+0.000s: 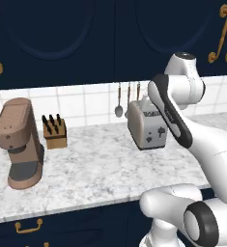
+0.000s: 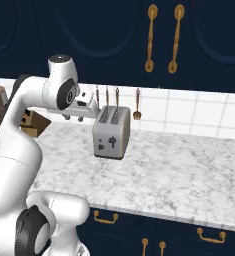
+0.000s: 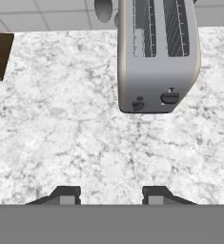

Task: Take a straw from the drawer in front and place it inside the glass cup on the dining counter.

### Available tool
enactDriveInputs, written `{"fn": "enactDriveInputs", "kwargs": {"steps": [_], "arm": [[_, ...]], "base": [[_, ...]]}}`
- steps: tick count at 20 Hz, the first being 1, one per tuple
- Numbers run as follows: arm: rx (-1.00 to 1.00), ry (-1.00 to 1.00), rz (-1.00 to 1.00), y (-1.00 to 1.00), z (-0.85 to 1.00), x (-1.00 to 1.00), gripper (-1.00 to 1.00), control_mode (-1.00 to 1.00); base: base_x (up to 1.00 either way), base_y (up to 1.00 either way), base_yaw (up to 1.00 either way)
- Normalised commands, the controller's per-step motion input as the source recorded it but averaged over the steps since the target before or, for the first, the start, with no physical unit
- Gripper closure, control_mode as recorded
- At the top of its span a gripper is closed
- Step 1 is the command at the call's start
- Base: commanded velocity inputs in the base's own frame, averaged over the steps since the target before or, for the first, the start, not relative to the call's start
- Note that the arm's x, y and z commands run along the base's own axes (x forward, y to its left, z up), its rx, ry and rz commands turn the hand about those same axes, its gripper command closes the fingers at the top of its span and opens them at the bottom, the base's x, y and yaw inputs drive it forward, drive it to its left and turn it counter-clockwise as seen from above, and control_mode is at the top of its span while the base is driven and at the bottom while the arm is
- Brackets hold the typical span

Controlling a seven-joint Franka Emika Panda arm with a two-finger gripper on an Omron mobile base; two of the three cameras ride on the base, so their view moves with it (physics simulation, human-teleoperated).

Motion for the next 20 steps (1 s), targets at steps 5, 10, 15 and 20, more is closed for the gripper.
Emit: {"fn": "enactDriveInputs", "kwargs": {"steps": [5, 10, 15, 20], "arm": [[0.00, 0.00, 0.00, 0.00, 0.00, -0.02, -1.00, 1.00], [0.00, 0.00, 0.00, 0.00, 0.00, 0.00, -1.00, 1.00], [0.00, 0.00, 0.00, 0.00, 0.00, 0.00, -1.00, 1.00], [0.00, 0.00, 0.00, 0.00, 0.00, 0.00, -1.00, 1.00]], "base": [[-0.34, 0.08, 0.00], [-0.91, 0.39, -0.10], [-0.02, 0.68, -0.54], [0.11, 0.55, -0.66]]}}
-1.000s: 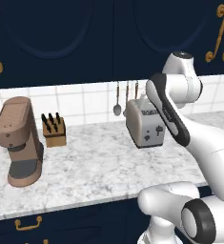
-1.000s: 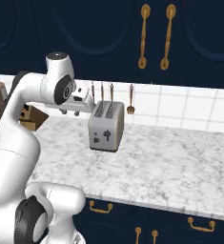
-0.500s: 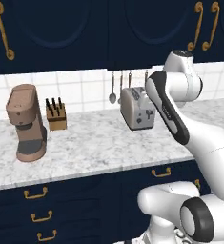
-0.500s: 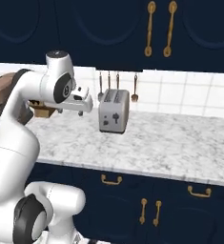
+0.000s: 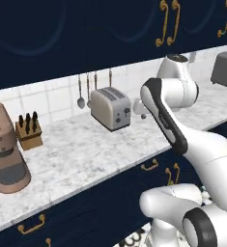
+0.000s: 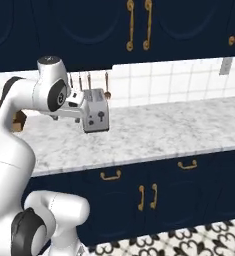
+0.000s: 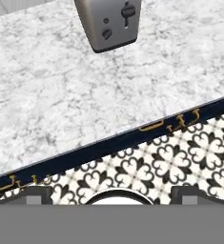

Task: Take a straw from the drawer in front and place it inside the glass cup on the dining counter.

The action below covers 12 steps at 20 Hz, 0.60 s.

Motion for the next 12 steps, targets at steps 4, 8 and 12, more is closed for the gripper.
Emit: {"fn": "enactDriveInputs", "kwargs": {"steps": [4, 8, 12], "arm": [[0.00, 0.00, 0.00, 0.00, 0.00, 0.00, -1.00, 1.00], [0.00, 0.00, 0.00, 0.00, 0.00, 0.00, -1.00, 1.00], [0.00, 0.00, 0.00, 0.00, 0.00, 0.00, -1.00, 1.00]], "base": [[0.02, 0.58, -0.63], [0.00, 0.67, -0.59], [0.01, 0.70, -0.55]]}}
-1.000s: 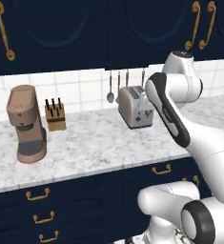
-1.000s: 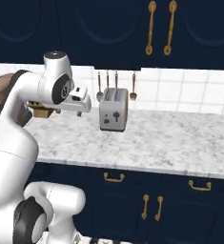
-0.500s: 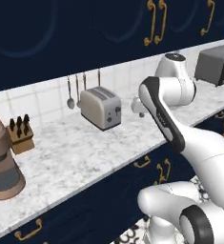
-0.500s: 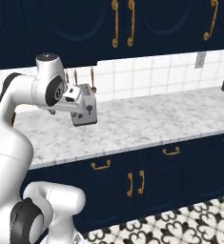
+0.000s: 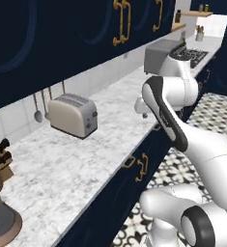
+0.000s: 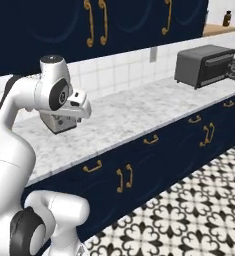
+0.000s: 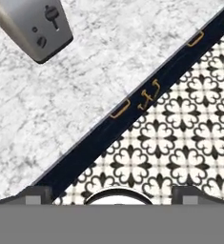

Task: Take a straw from the drawer in front and place it inside the glass cup on the dining counter.

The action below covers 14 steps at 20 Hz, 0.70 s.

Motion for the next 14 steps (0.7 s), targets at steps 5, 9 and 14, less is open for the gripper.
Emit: {"fn": "enactDriveInputs", "kwargs": {"steps": [5, 9, 14], "arm": [[0.00, 0.00, 0.00, 0.00, 0.00, 0.00, -1.00, 1.00], [0.15, 0.06, -0.20, 0.09, 0.00, -0.01, -1.00, -1.00], [0.44, 0.05, -0.21, -0.70, -0.21, -0.20, -1.00, -1.00]], "base": [[0.06, 0.72, -0.51], [0.00, 0.35, -0.24], [0.00, 0.00, 0.00]]}}
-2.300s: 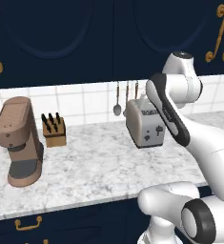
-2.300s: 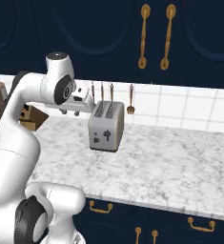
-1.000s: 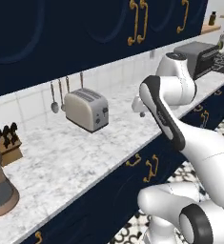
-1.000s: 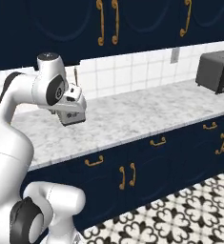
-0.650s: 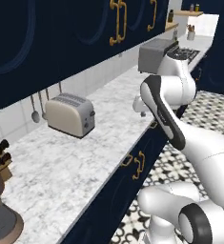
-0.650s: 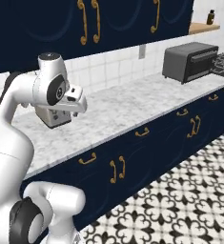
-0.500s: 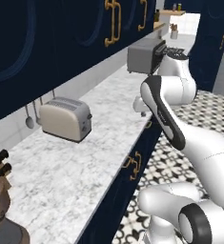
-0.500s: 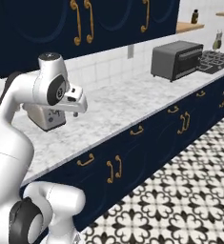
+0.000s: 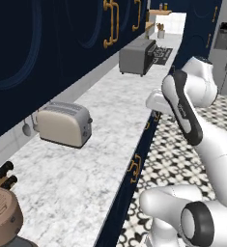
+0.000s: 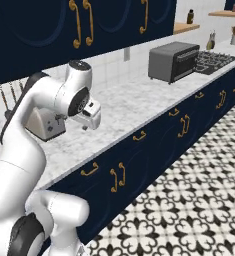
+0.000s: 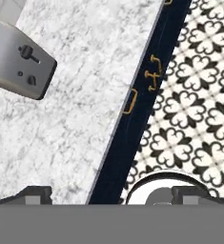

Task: Take a straw from the drawer in front and place it inside the glass cup on the dining counter.

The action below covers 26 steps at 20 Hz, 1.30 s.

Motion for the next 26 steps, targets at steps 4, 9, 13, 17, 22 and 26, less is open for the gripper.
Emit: {"fn": "enactDriveInputs", "kwargs": {"steps": [4, 9, 13, 17, 22, 26], "arm": [[0.49, 0.00, -0.07, -1.00, -0.62, -0.15, -1.00, -1.00], [0.41, 0.00, -0.01, -0.80, -0.92, -0.06, -1.00, -1.00], [0.24, 0.00, 0.00, -0.24, -1.00, 0.10, -1.00, -1.00], [0.24, 0.00, 0.01, 0.00, -0.99, 0.20, -1.00, -1.00], [0.20, 0.00, 0.02, 0.13, -0.82, 0.36, -1.00, -1.00], [0.10, 0.00, 0.00, 0.31, -0.58, 0.54, -1.00, -1.00]], "base": [[0.00, 0.00, 0.00], [0.00, 0.00, 0.00], [0.00, 0.00, 0.00], [0.00, 0.00, 0.00], [0.00, 0.00, 0.00], [0.00, 0.00, 0.00]]}}
